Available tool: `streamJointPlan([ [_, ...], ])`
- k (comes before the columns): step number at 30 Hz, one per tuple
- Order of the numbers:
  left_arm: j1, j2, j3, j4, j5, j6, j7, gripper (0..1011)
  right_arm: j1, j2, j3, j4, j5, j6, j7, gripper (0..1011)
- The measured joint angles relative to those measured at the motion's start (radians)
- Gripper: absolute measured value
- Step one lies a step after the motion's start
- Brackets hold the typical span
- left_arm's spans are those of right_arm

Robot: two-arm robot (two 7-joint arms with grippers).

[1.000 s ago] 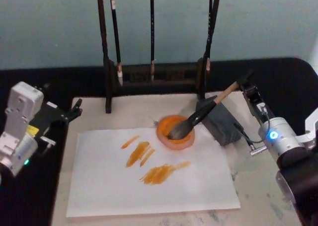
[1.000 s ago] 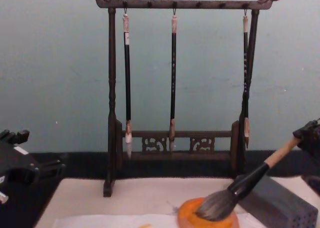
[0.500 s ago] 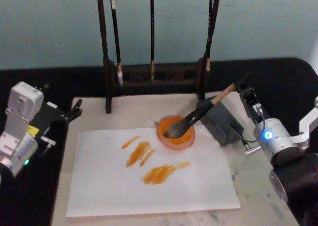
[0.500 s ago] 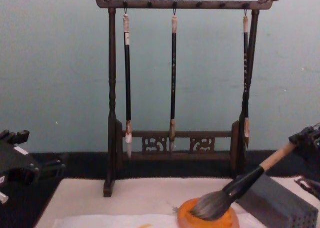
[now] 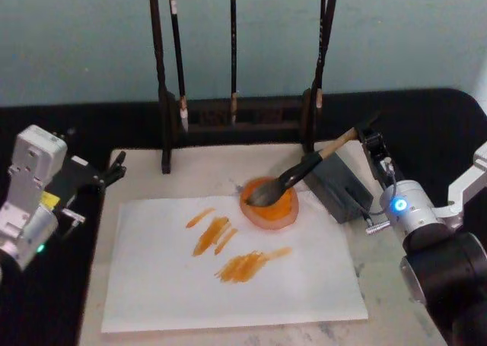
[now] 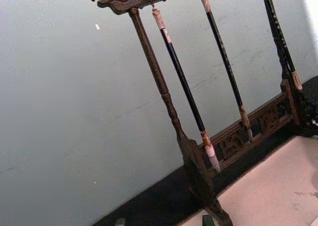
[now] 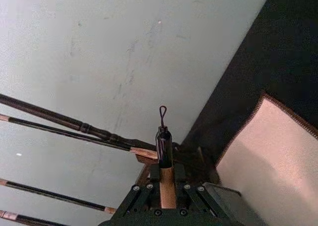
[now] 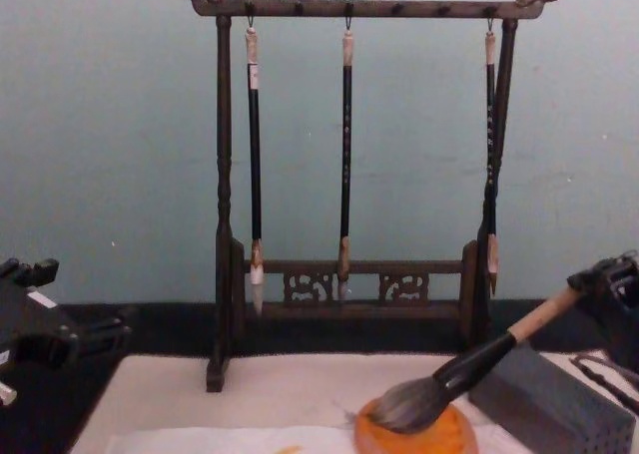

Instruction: Pick up the brush from the inkstone, write on the paper, then place the brush back to its original position.

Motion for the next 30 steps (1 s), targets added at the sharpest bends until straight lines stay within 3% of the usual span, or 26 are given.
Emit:
streamJointPlan([
  [30,0.000,0.000,0.000,0.000,0.000,0.000,0.000,1001,-0.008,-0.025,0.012,0.011,-0.051,-0.021,-0.039,177],
])
